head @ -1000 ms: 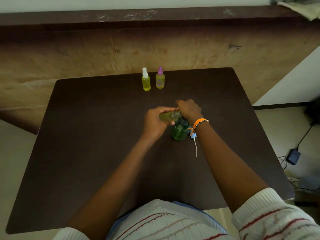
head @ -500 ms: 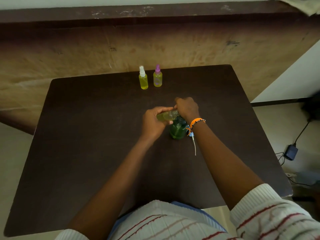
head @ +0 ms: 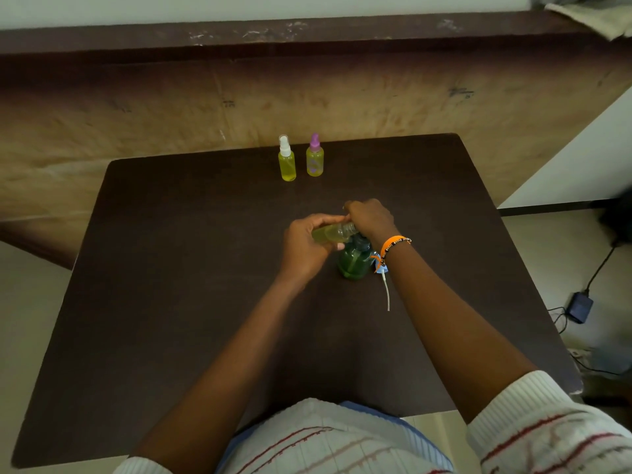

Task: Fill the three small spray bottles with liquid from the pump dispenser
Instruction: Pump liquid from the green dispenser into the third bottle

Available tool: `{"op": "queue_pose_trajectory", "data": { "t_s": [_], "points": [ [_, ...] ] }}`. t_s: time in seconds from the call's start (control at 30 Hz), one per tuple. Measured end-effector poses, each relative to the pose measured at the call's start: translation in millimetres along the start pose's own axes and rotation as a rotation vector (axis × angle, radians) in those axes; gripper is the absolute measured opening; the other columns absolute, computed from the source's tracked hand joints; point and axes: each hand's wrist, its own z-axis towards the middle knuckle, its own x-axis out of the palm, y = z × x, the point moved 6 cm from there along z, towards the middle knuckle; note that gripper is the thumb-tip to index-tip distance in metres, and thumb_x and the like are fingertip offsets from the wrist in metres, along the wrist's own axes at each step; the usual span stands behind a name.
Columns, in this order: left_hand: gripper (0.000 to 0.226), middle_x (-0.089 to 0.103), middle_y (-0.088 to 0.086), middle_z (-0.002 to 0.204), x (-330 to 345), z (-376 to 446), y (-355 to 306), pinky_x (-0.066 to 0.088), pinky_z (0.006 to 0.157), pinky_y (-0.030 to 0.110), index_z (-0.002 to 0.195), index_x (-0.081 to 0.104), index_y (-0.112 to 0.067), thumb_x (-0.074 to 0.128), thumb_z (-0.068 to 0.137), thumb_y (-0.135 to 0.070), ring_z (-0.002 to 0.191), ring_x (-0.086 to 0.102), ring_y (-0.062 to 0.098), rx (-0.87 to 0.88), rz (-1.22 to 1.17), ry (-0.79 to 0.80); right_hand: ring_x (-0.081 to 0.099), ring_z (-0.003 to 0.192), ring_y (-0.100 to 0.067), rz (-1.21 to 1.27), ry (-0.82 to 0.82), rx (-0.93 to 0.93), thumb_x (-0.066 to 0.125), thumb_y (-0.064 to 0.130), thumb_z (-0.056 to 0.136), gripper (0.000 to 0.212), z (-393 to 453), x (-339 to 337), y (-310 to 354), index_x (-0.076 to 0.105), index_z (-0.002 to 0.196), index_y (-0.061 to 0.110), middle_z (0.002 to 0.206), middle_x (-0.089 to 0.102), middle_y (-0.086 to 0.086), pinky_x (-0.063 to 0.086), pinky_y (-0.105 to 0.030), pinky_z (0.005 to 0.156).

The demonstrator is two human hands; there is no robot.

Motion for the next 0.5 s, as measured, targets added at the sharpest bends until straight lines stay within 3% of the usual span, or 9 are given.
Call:
{"op": "queue_pose_trajectory", "data": {
  "t_s": [0.07,0.23,0.37,0.5],
  "points": [
    [0.057,0.066,-0.009,0.089,0.4,0.0,1.0,0.048,0.073,0.013,0.098,0.066,-0.027,0.071,0.059,0.014,0.081,0.061,0.000,0.005,0.005,-0.003,0.048,0.123,-0.037,0.019,-0.037,-0.014,0.040,0.051,0.066,0.072,-1.1,-2.7,-0.5,0.066,0.119,0.010,0.129,0.060,-0.017,0.039,-0.047,0.107],
    [0.054,0.065,-0.010,0.088,3.2,-0.3,6.1,0.045,0.069,0.008,0.098,0.066,-0.022,0.071,0.059,0.014,0.076,0.060,-0.008,0.003,0.023,0.004,0.047,0.125,-0.037,0.017,-0.088,-0.010,0.045,0.043,0.087,0.051,3.2,-3.7,-8.9,0.064,0.120,0.008,0.130,0.057,-0.017,0.035,-0.047,0.109],
    [0.054,0.066,-0.009,0.089,1.8,0.7,6.0,0.046,0.070,0.010,0.097,0.066,-0.026,0.072,0.060,0.012,0.082,0.061,0.001,0.003,0.042,0.003,0.049,0.122,-0.036,0.026,-0.088,-0.023,0.042,0.046,0.080,0.057,0.4,-2.0,-7.3,0.066,0.116,0.010,0.127,0.060,-0.016,0.037,-0.049,0.107],
    [0.055,0.066,-0.015,0.085,0.5,0.6,1.7,0.048,0.070,0.012,0.092,0.066,-0.030,0.071,0.059,0.013,0.076,0.061,-0.007,0.019,0.016,0.015,0.049,0.123,-0.038,0.013,-0.039,-0.015,0.040,0.051,0.066,0.071,-0.2,-2.1,-2.7,0.067,0.117,0.011,0.128,0.061,-0.016,0.037,-0.047,0.108]
  ]
}}
